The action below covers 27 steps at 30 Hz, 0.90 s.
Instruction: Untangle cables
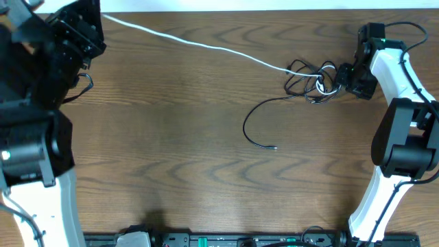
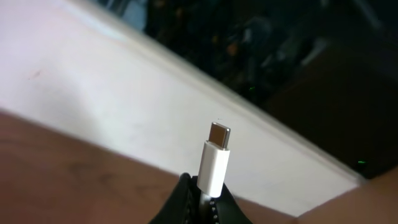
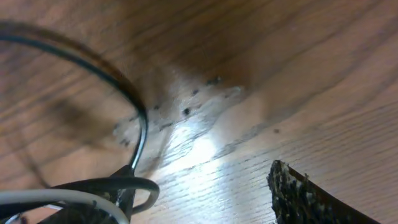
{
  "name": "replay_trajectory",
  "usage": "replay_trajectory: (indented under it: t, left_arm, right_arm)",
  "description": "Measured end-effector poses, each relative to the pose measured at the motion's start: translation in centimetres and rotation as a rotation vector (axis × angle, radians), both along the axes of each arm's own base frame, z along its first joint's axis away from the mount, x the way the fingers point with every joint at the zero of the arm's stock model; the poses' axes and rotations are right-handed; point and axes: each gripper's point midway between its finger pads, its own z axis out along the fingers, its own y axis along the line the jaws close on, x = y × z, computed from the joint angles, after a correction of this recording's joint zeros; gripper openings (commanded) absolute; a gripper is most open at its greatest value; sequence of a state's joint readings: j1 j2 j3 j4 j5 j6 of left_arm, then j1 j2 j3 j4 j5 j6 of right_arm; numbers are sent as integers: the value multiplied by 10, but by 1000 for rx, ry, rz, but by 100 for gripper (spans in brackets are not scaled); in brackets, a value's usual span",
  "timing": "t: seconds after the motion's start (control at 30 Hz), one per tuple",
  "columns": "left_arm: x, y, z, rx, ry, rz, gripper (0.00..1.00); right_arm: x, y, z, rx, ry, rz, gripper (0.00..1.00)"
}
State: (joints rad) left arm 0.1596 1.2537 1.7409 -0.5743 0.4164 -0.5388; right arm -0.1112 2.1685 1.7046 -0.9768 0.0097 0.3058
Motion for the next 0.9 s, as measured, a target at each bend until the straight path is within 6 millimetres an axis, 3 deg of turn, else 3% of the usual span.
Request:
replay_trajectory:
  t: [0.1,0.27,0.43,0.57,0.63,0.77,0.8,0.9]
  left_arm:
    - [13,12,-28,6,100,32,7]
    - [33,21,-97,17,333,33,8]
    - [48,11,-167,61,558,-38,7]
    - [54,-7,-199,123,641,-123,8]
    - [56,-20,-206,164,646,-173,8]
    - [55,-41,-206,221,629,-246,8]
    - [55,-48,-206,237,623,-268,8]
    - [54,-56,-206,253,618,-292,11]
  right_arm:
    - [1,13,0,64,-9,68,54]
    - [4,44,4,199,-37,212,38]
    - [4,82,10,311,-61,316,33]
    - [3,102,20,352,-84,366,32]
    - [5,106,37,354,-123,385,32]
    - [11,108,92,324,-264,418,15]
    - [13,108,123,305,-347,435,15]
    - [12,107,169,272,-465,450,22]
